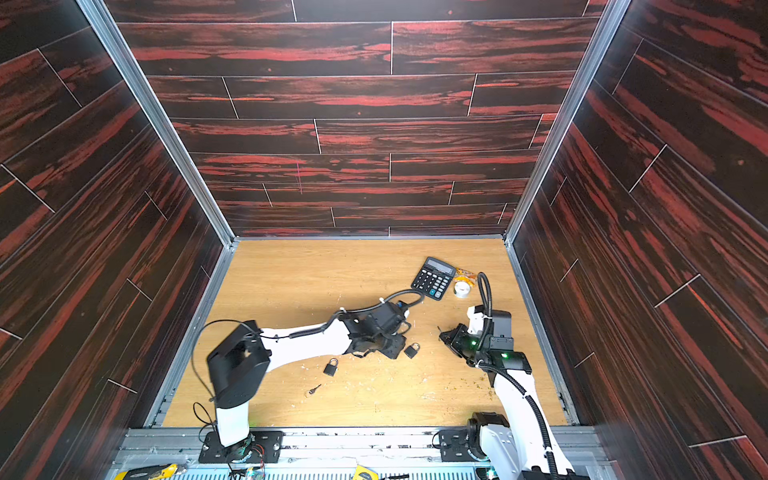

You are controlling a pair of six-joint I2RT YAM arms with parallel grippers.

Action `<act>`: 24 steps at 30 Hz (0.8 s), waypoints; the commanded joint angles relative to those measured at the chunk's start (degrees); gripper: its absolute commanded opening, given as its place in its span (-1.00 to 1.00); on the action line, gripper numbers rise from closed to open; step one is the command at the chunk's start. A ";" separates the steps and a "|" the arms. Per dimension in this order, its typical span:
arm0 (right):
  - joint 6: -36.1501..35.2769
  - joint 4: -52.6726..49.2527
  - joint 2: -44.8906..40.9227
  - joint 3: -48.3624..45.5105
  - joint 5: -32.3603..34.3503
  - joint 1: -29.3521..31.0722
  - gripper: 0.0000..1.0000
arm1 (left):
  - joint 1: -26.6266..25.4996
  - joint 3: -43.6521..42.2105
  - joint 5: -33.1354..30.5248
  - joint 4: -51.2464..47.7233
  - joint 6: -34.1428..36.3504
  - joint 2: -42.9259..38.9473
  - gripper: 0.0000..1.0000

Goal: Unlock with the key

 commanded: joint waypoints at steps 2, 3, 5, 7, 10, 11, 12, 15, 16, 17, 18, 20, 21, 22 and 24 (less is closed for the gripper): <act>0.23 0.54 1.39 -0.24 -1.97 -1.33 -1.00 | -1.13 5.47 -3.87 -5.26 1.22 3.62 0.15; 0.30 0.82 1.51 -0.33 -2.33 -1.63 -1.00 | -1.43 6.42 -4.02 -5.90 1.21 4.48 0.15; 0.50 1.35 1.51 -0.67 -2.56 -1.94 -1.00 | -1.89 8.33 -3.58 -7.16 1.13 6.27 0.15; 0.54 1.48 1.59 -0.77 -2.48 -2.11 -1.00 | -2.71 10.37 -3.55 -8.55 1.21 8.19 0.15; 0.24 1.62 2.03 -0.93 -2.50 -2.45 -1.00 | -3.17 12.69 -3.59 -10.00 1.15 10.75 0.15; 0.23 1.73 2.11 -0.95 -2.52 -2.50 -1.00 | -3.20 13.65 -3.53 -10.75 1.01 11.74 0.15; 0.23 1.80 2.12 -1.03 -2.61 -2.62 -1.00 | -3.29 14.60 -3.44 -11.45 0.95 12.58 0.15; 0.23 2.08 2.17 -1.38 -2.79 -2.91 -1.00 | -3.53 16.40 -3.14 -12.37 0.82 14.49 0.15; 0.23 2.04 2.24 -1.43 -2.87 -3.02 -1.00 | -3.54 16.89 -3.08 -12.51 0.70 15.05 0.15; 0.23 2.17 2.29 -1.44 -2.96 -3.09 -1.00 | -3.62 17.22 -3.03 -12.51 0.69 15.42 0.15; 0.23 2.32 2.30 -1.48 -3.12 -3.15 -1.00 | -3.72 17.58 -2.96 -12.51 0.69 15.92 0.15; 0.16 2.50 2.48 -1.55 -3.29 -3.34 -1.00 | -3.92 18.45 -3.30 -12.51 0.62 16.77 0.15; 0.14 2.56 2.61 -1.61 -3.40 -3.36 -1.00 | -3.92 18.85 -3.69 -14.20 0.61 17.31 0.15; 0.14 2.61 2.69 -1.68 -3.57 -3.52 -1.00 | -4.01 19.20 -4.30 -14.75 0.53 17.77 0.14; 0.16 2.86 2.91 -1.65 -3.83 -3.63 -1.00 | -4.01 20.43 -5.29 -16.30 0.47 18.97 0.13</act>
